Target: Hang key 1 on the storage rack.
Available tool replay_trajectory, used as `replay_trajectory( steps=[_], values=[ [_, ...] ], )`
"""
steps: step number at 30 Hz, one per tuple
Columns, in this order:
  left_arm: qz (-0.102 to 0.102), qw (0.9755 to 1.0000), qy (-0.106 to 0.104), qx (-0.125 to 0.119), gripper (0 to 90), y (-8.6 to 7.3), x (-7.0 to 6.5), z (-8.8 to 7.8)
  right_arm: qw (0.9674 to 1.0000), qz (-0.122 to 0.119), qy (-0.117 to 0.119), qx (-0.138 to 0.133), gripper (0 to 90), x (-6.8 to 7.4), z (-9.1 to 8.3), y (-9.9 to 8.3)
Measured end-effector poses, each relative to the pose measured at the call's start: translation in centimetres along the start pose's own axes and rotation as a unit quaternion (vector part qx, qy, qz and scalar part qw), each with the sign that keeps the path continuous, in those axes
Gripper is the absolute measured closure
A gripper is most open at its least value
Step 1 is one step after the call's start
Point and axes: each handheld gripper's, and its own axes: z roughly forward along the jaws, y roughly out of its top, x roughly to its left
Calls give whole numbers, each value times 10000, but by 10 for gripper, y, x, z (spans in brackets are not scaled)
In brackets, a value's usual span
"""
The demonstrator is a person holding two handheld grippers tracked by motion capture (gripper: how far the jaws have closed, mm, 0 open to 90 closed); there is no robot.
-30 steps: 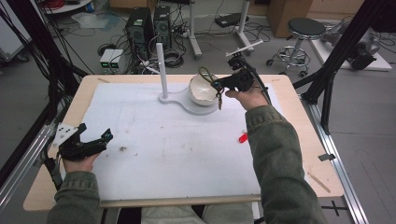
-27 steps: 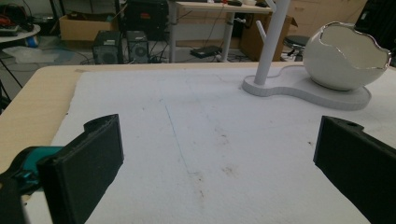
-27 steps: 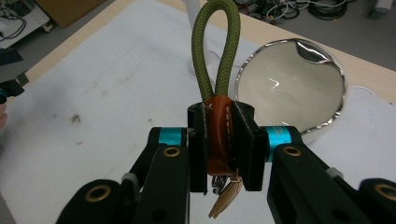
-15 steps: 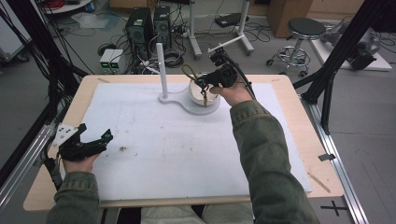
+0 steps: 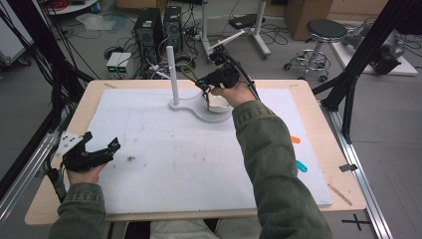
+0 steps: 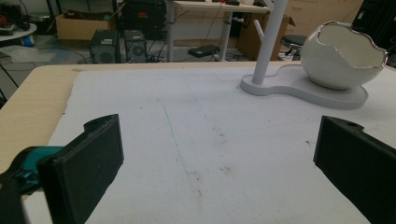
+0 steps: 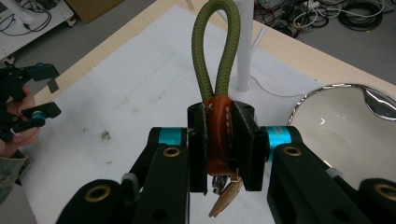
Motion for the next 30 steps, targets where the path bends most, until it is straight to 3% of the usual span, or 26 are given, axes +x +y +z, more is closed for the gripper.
replay_trajectory(
  steps=[14,30],
  values=[
    [-45,10000,-53,1,20,0,0,0,9999,75,5,121,769,-1,23,13],
    [-61,9999,-80,-34,19,0,1,0,9999,-19,-9,147,769,6,37,46]
  ],
)
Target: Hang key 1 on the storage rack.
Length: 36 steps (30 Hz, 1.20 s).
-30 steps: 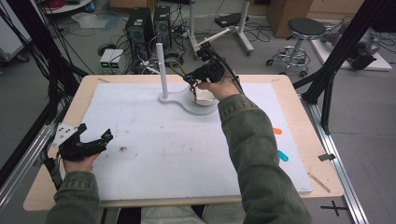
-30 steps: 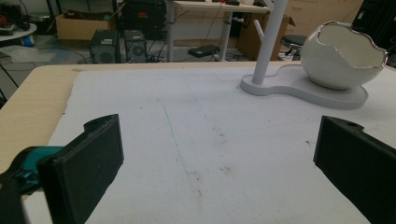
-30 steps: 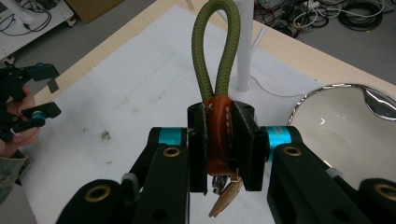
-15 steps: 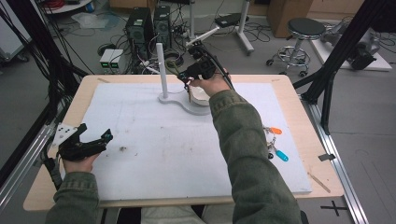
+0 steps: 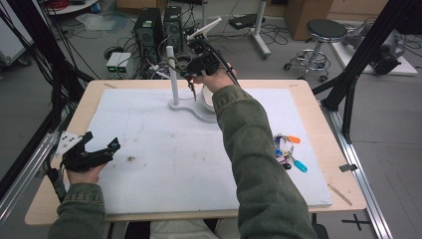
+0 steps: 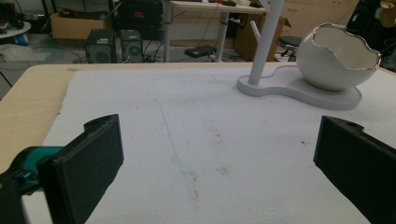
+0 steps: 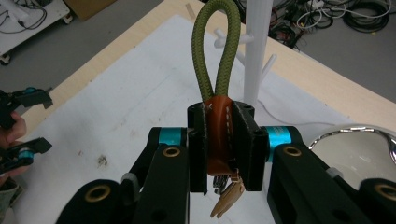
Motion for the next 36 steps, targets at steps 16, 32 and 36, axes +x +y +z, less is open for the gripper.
replay_trajectory(
  steps=[16,32,36],
  values=[
    [15,10000,-17,8,20,0,1,0,9998,-21,10,191,766,-5,22,2],
    [-2,10000,8,-12,20,0,3,0,9990,-111,-211,390,763,-12,46,-3],
    [-18,10000,9,3,19,0,4,0,9987,-182,-305,371,763,-10,51,-3]
  ],
)
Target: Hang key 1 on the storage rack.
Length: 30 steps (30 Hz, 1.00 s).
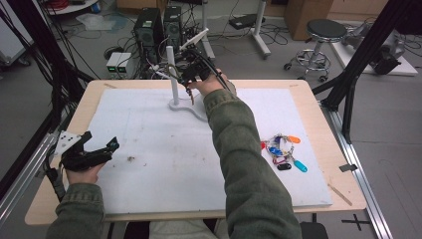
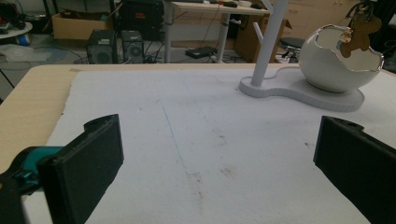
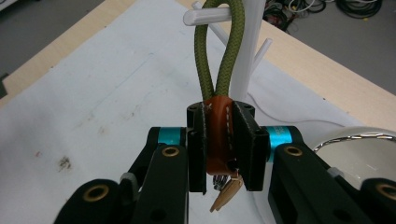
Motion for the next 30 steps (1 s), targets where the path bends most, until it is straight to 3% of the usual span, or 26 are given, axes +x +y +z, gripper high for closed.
replay_trajectory(
  steps=[8,12,16,19,20,30],
  values=[
    [1,10000,-4,16,20,0,0,0,9997,-123,-122,158,731,6,4,-2],
    [18,10000,9,18,20,0,-1,0,9998,-62,-65,193,465,5,2,-12],
    [18,10000,19,13,20,0,-1,0,9994,-30,-230,260,171,4,2,-26],
    [39,10000,10,41,20,0,-1,1,9992,225,-64,311,7,1,4,-35],
    [40,10000,14,45,20,0,-1,1,9988,347,-11,357,6,0,5,-37],
    [52,10000,40,57,20,0,-1,1,9995,294,13,125,7,-10,-7,-57]
  ],
)
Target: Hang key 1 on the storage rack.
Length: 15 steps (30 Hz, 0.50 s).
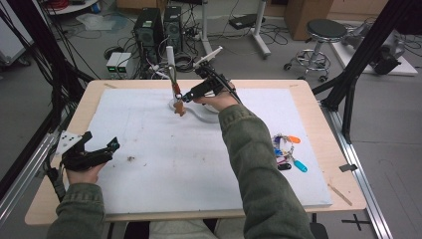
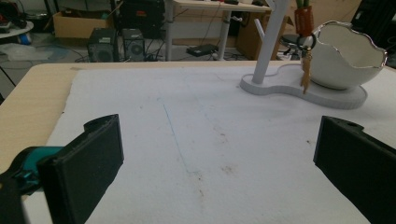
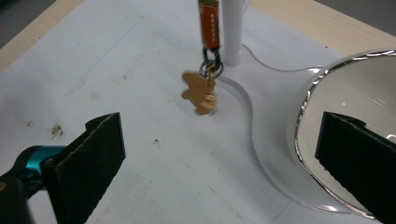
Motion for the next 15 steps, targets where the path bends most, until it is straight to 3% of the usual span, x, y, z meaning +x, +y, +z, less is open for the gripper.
replay_trajectory(
  steps=[4,15],
  values=[
    [8,10000,8,14,20,0,0,0,9999,-59,-116,-19,7,-1,-4,-6],
    [32,10000,18,53,20,0,-1,1,9998,-149,-69,-142,7,-4,-16,-27]
  ],
)
